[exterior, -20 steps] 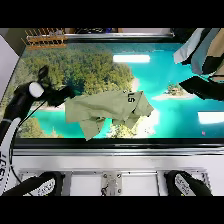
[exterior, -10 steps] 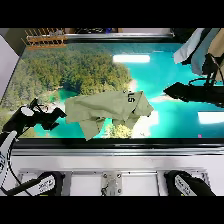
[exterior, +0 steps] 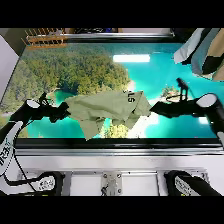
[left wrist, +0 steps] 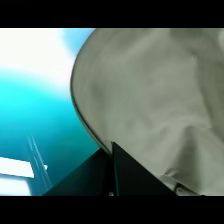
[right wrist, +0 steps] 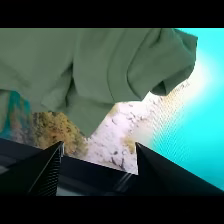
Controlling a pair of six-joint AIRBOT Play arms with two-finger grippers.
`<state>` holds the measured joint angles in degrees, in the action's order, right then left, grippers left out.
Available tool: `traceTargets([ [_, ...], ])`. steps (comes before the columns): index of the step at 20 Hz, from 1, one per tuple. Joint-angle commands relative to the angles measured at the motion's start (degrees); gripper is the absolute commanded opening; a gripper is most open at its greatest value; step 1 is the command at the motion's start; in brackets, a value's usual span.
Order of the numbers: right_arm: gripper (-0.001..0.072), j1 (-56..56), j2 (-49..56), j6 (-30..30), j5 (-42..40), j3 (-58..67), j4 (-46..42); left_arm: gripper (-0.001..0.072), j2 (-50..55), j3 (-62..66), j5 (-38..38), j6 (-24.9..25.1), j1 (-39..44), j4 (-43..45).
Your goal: Fold the clothes and pants, and hang the long-sleeved shirts on hangers.
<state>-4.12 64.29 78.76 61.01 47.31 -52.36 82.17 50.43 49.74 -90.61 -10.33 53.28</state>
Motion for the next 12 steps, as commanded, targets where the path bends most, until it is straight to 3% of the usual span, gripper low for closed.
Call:
traceTargets([
  [1,0.0486,6.6,4.92,5.79,-10.14,-8.17,-0.48,0.0005,0.35,3.52,2.8,2.16,0.39,-0.33],
  [6,0.0485,16.0,14.75,6.75,-22.34,-7.65,5.99,0.0005,0.35,3.96,3.28,2.36,0.39,-0.39],
  [11,0.0482,20.85,16.44,6.73,-28.11,-5.44,7.63,0.0005,0.35,3.98,3.23,2.34,0.39,-0.44],
  [12,0.0339,21.05,16.44,6.51,-28.22,-5.05,7.58,0.0005,0.35,3.98,3.3,2.34,0.39,-0.46],
])
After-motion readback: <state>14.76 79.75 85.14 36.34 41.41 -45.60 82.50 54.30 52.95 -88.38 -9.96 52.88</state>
